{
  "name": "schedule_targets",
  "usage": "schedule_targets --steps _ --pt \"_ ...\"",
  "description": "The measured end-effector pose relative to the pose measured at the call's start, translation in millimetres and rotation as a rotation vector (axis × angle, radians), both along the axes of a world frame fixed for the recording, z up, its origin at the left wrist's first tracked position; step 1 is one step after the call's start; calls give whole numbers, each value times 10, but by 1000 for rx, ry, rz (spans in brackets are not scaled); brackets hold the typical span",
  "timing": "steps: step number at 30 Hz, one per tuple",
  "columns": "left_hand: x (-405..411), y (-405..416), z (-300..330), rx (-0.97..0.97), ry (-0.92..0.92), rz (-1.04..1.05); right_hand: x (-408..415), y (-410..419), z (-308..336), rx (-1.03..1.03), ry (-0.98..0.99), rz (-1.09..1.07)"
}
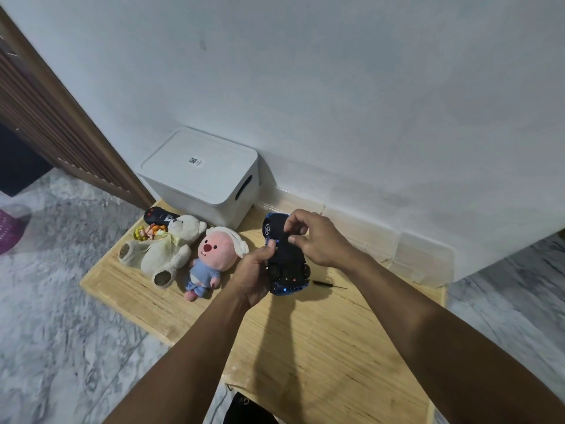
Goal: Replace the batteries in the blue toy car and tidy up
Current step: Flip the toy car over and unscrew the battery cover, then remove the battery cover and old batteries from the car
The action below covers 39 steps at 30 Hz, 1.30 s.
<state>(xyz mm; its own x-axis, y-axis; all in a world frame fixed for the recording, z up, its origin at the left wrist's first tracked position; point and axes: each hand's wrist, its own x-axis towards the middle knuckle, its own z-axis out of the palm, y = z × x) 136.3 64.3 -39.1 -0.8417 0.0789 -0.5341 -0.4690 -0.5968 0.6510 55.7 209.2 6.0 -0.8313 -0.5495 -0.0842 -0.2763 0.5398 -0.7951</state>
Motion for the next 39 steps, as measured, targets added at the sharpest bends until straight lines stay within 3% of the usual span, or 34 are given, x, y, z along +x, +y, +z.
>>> schedule_targets --steps 9,13,16,20,24,29,34,36,39 --pt "-11 -56 -67 -46 -64 12 -29 68 6 -85 -57 -49" --pt "10 -107 -96 -33 -141 81 -95 131 -25 -187 -88 -336" --pt "42 -156 -123 -27 -171 128 -144 208 -192 -116 -119 -597" --pt "84 -211 -141 -20 -175 160 -101 248 -564 74 -236 -695" --pt "101 -232 -110 -23 -160 143 -57 180 -844 77 -371 -806" --pt "97 -233 -54 -8 -143 125 -40 111 -924 135 -291 -788" --pt "69 -220 -36 26 -129 100 -2 120 -730 347 -66 -685" --pt "53 -202 -42 24 -121 89 -5 114 -635 303 3 -664" --pt "26 -172 -42 22 -109 73 -21 63 -434 81 9 -525"
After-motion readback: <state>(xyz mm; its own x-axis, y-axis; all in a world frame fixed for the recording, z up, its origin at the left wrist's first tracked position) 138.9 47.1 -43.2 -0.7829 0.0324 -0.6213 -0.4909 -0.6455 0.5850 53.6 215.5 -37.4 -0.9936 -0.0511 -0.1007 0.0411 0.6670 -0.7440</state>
